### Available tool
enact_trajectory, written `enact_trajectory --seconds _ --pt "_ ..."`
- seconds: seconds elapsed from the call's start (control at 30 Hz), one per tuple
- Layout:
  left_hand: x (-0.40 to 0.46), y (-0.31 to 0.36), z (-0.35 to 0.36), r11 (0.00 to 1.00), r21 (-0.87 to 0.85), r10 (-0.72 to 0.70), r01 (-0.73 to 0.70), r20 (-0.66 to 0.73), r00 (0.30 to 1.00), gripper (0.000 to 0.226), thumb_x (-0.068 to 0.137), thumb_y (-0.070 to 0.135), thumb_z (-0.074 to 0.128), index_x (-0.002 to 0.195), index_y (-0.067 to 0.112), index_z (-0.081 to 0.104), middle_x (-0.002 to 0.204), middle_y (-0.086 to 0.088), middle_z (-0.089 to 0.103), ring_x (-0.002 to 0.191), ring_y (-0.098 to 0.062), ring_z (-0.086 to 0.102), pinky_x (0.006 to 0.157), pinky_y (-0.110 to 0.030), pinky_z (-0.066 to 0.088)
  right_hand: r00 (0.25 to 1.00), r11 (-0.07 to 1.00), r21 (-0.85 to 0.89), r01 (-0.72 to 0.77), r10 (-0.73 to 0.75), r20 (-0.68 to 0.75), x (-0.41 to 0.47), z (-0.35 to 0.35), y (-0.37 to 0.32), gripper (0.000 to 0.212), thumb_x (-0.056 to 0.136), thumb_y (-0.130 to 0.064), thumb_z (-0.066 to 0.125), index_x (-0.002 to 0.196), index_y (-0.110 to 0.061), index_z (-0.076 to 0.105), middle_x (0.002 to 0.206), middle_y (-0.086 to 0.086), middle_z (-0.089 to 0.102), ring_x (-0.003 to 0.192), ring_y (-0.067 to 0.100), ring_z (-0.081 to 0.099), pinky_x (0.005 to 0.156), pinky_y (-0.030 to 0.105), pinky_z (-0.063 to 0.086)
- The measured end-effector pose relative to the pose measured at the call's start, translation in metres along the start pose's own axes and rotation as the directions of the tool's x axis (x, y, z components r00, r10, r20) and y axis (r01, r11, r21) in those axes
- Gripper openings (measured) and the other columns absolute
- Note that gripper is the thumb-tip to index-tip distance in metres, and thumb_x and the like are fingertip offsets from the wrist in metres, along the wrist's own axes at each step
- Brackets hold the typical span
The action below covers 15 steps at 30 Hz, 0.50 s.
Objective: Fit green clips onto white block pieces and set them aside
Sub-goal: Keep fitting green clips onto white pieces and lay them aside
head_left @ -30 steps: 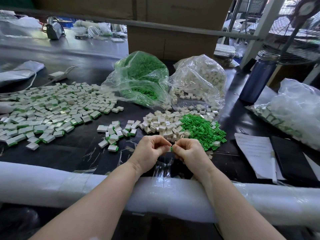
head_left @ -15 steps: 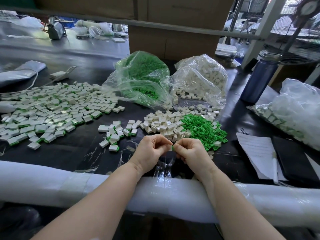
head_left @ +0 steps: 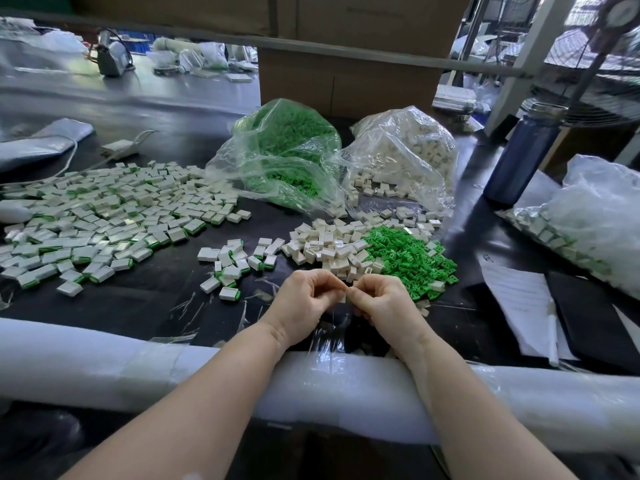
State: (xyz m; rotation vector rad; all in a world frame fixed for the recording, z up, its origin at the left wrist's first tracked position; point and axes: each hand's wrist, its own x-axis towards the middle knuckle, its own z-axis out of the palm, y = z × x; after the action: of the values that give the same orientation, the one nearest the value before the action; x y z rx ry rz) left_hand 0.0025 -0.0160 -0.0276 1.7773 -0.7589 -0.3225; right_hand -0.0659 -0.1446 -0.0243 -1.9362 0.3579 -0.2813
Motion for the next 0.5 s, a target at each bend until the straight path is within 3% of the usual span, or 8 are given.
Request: enact_trajectory --seconds 0.1,0.23,0.4,0.5 --pt "-0.0002 0.0005 0.0028 1.0 -0.015 0.005 -0.006 -0.04 0.999 0.009 0.084 0.005 0.065 0.087 0.013 0.068 0.082 -0.001 0.068 0.074 -0.008 0.06 0.075 -0.018 0.05 0.997 0.997 0.082 0.004 0.003 -0.078 0.0003 0.0012 0.0013 0.017 0.086 -0.007 0.061 0.068 -0.006 0.063 0.055 0.003 0.052 0.052 0.014 0.047 0.051 0.026 0.041" --pt "-0.001 0.0009 0.0039 0.995 -0.096 -0.025 0.027 0.027 0.999 0.024 0.075 0.003 0.074 0.096 0.012 0.067 0.092 -0.004 0.072 0.085 -0.014 0.068 0.08 -0.02 0.053 0.992 0.975 0.222 0.021 0.007 -0.126 -0.0014 -0.0004 0.0025 0.008 0.085 -0.002 0.062 0.078 0.001 0.064 0.059 0.005 0.06 0.048 0.006 0.054 0.045 0.016 0.046" --pt "0.0006 -0.0031 0.0055 1.0 0.002 0.013 -0.013 -0.052 0.999 0.015 0.085 0.012 0.065 0.086 0.026 0.06 0.088 -0.007 0.07 0.084 -0.024 0.066 0.083 -0.03 0.052 0.99 0.928 0.372 0.026 0.028 -0.138 -0.002 -0.0022 0.0027 0.009 0.086 0.001 0.061 0.078 -0.004 0.061 0.058 0.004 0.062 0.047 0.006 0.056 0.045 0.017 0.047" --pt "0.0028 -0.0043 0.0056 1.0 0.016 0.004 -0.003 -0.069 0.998 0.015 0.089 0.016 0.06 0.08 0.028 0.06 0.08 -0.001 0.068 0.077 -0.019 0.066 0.079 -0.026 0.052 0.993 0.921 0.388 0.033 0.014 -0.117 -0.0032 -0.0041 0.0028 0.012 0.087 0.0 0.06 0.075 -0.003 0.062 0.054 0.001 0.064 0.047 0.006 0.057 0.046 0.017 0.048"
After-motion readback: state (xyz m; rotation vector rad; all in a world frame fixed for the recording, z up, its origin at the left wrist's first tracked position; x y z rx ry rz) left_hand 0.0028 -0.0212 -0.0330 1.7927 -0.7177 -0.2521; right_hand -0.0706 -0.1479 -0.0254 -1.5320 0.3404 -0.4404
